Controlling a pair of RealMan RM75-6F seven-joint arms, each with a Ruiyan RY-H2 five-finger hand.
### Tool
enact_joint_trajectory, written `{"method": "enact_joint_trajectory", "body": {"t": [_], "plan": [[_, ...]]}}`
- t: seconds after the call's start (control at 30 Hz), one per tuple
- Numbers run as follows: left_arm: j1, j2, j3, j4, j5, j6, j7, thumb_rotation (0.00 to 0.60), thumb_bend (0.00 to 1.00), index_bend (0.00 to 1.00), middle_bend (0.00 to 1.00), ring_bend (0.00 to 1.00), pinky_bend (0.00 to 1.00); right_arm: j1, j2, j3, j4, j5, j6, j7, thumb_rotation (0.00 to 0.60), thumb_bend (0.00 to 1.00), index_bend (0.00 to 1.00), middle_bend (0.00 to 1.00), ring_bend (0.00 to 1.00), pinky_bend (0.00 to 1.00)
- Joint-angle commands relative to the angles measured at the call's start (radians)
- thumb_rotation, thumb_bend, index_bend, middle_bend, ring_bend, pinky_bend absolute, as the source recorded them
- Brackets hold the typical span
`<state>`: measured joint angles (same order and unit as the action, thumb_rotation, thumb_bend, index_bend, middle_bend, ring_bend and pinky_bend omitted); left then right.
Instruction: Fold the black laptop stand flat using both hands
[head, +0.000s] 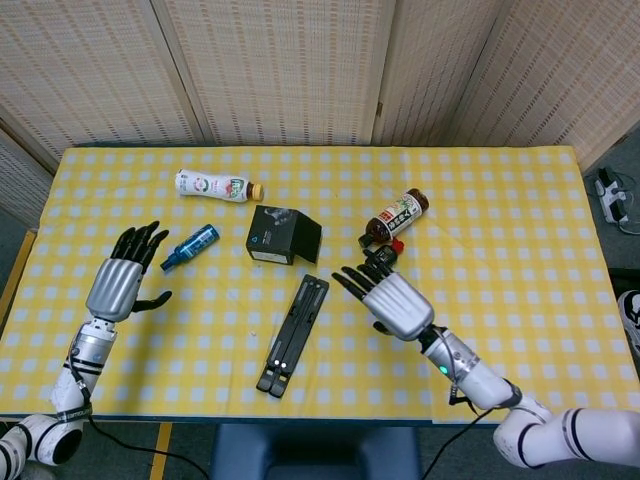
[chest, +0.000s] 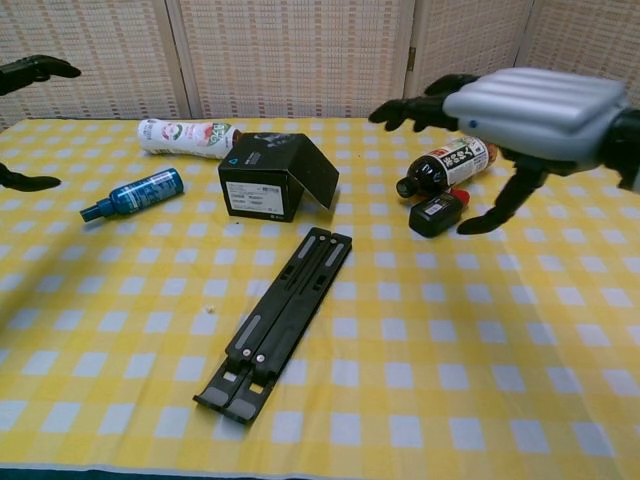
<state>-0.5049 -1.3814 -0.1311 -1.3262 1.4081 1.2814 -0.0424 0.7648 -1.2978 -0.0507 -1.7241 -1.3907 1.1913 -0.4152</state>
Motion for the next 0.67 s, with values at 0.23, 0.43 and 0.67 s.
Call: {"method": "enact_joint_trajectory", "body": {"t": [0.23,0.43,0.67], "plan": [[0.143,0.094,0.042,-0.143,-0.046,0.113,0.124,0.600,0.25,0.06,0.00,0.00,0.00,-0.310,0.154,-0.096,0.005,-0.004,0.261,0.150,0.600,0.18,0.01,0.07,0.12,0.04],[0.224,0.106,0.084,-0.192,-0.014,0.198,0.153,0.600,0.25,0.06,0.00,0.00,0.00,-0.449,0.164,-0.104,0.067,0.000,0.358,0.274,0.600,0.18,0.00,0.03,0.08,0.04],[0.295,0.110,0.127,-0.238,0.043,0.271,0.176,0.600,0.25,0.06,0.00,0.00,0.00,-0.568,0.155,-0.092,0.106,0.003,0.437,0.328,0.600,0.18,0.00,0.02,0.06,0.04]]}}
